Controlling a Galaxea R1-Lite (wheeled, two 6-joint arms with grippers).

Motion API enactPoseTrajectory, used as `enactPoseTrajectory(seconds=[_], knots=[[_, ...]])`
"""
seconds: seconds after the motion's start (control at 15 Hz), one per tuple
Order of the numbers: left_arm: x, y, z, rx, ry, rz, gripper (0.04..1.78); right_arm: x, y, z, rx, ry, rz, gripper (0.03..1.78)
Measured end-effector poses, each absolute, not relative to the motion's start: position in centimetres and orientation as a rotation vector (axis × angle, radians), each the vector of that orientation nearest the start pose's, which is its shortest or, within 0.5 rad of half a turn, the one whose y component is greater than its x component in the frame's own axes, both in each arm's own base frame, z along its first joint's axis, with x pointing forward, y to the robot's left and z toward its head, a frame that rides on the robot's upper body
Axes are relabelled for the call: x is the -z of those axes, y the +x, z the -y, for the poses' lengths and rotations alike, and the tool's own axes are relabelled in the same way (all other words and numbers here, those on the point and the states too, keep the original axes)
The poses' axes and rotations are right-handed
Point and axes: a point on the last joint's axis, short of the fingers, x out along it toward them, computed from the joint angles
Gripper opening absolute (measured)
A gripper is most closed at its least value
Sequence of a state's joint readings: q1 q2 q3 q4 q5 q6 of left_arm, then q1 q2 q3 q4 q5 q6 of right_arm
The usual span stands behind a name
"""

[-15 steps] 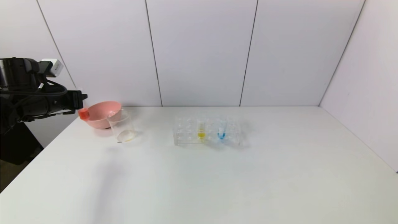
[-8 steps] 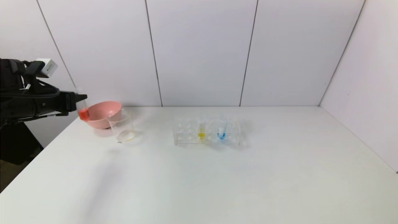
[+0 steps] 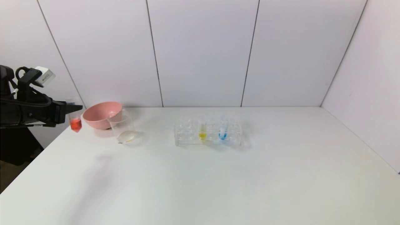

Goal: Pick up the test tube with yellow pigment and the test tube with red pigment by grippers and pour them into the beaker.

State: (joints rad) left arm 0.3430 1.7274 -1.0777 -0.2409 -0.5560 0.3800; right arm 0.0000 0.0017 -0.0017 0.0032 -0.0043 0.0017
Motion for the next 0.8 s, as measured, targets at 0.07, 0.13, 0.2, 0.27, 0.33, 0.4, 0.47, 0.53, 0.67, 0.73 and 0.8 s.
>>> enactPoseTrajectory(seconds=[0.07,0.13,0.2,0.27,0.33,0.4,0.47,0.53,0.67,0.73,0.8], knots=[[-21.1,30.7,-9.8,0.296,0.216,-0.329,0.44,-7.6,-2.3,0.0,0.004,0.002,-0.003,1.70],[-21.1,30.6,-9.9,0.310,0.241,-0.335,0.44,-7.6,-2.3,0.0,0.005,0.002,-0.003,1.70],[-21.1,30.6,-10.1,0.327,0.267,-0.341,0.44,-7.6,-2.3,0.0,0.005,0.002,-0.003,1.70],[-21.3,30.6,-10.2,0.349,0.292,-0.343,0.44,-7.6,-2.3,0.0,0.004,0.002,-0.003,1.70],[-21.4,30.7,-10.2,0.373,0.312,-0.346,0.44,-7.6,-2.3,0.0,0.005,0.002,-0.003,1.70],[-21.5,30.9,-10.2,0.403,0.330,-0.344,0.44,-7.6,-2.3,0.0,0.005,0.002,-0.003,1.70],[-21.4,31.1,-10.3,0.438,0.343,-0.347,0.44,-7.6,-2.3,0.0,0.005,0.002,-0.003,1.70],[-21.6,31.3,-10.4,0.462,0.364,-0.338,0.44,-7.6,-2.3,0.0,0.005,0.002,-0.003,1.70],[-22.0,31.8,-10.5,0.514,0.393,-0.336,0.44,-7.6,-2.3,0.0,0.005,0.002,-0.003,1.70],[-22.2,32.0,-10.5,0.535,0.407,-0.346,0.44,-7.6,-2.3,0.0,0.005,0.002,-0.003,1.70],[-22.2,32.2,-10.6,0.553,0.424,-0.361,0.44,-7.6,-2.3,0.0,0.005,0.002,-0.003,1.70]])
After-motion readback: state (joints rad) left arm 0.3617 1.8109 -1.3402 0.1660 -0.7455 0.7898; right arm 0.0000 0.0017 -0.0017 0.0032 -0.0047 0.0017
